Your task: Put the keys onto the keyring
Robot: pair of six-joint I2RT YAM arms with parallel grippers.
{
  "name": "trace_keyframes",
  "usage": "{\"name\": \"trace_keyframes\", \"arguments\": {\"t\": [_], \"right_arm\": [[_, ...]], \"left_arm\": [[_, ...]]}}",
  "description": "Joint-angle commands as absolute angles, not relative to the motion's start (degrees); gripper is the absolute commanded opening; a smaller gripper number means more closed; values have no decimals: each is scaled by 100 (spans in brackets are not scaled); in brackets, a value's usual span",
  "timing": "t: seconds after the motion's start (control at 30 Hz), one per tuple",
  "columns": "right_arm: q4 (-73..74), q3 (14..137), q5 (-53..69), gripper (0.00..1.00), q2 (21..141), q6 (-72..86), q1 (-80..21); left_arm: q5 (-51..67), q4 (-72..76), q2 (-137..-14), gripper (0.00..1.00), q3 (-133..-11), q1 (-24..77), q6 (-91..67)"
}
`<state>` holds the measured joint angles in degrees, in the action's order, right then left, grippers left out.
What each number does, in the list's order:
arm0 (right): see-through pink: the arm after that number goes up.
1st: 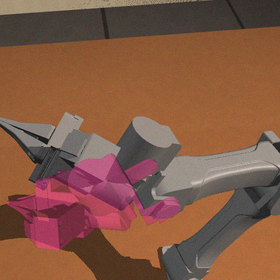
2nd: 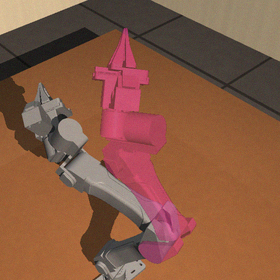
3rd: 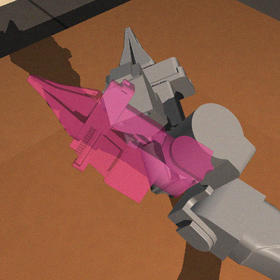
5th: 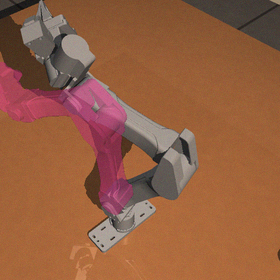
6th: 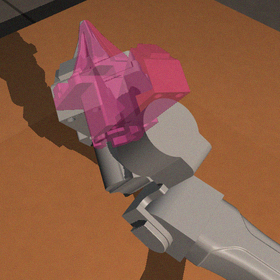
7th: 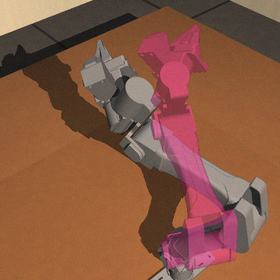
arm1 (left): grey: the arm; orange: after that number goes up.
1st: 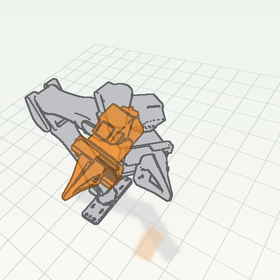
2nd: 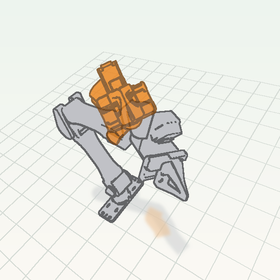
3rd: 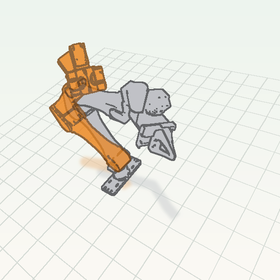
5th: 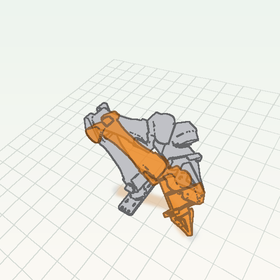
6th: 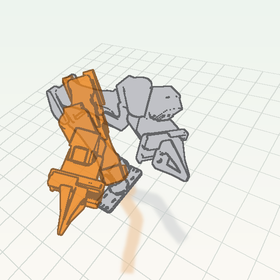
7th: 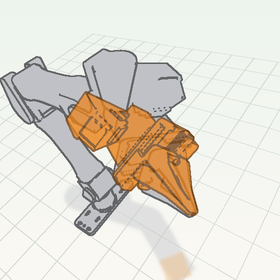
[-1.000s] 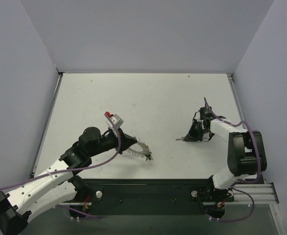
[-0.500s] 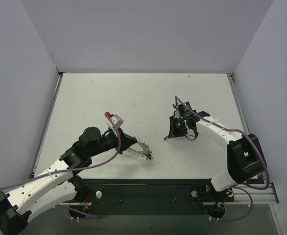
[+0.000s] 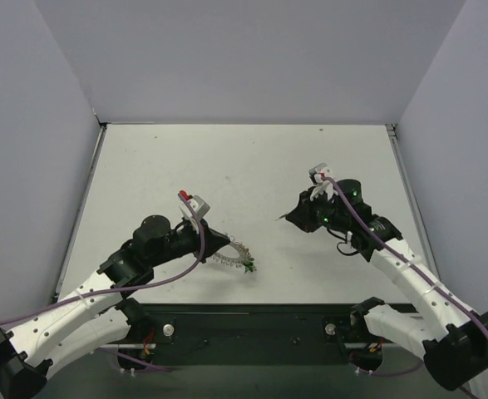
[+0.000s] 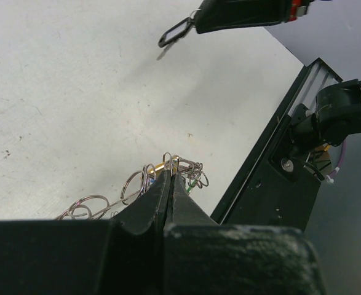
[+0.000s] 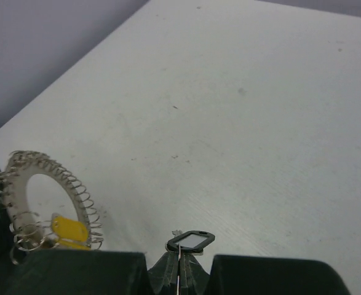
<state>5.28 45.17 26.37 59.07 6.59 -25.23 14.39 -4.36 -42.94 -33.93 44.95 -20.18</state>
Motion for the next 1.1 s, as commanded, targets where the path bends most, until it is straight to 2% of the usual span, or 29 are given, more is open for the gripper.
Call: {"name": "trace_keyframes", "arguments": {"t": [0.0, 0.1, 0.13, 0.37, 0.6, 1.07], "right_arm": [[105, 4456, 3743, 0, 5222, 45, -2707], [237, 4684, 4734, 0, 5107, -210, -2725], [246, 4815, 5416, 0, 5124, -237, -2725], [939, 5667, 7214, 0, 5519, -650, -2961], [2257, 6239, 7050, 0, 6142, -1449, -3542], [2864, 6565, 6899, 0, 6556, -1617, -3656]], "left_arm": [[1424, -447, -4306, 0, -3964, 4500, -1758], [1494, -571, -4342, 0, -4113, 4500, -1600], [1555, -589, -4350, 0, -4139, 4500, -1513], [2442, -642, -4482, 0, -4386, 4500, -1099], [2953, -553, -4518, 0, -4438, 4509, -1011], [2691, -650, -4518, 0, -4474, 4772, -739]]}}
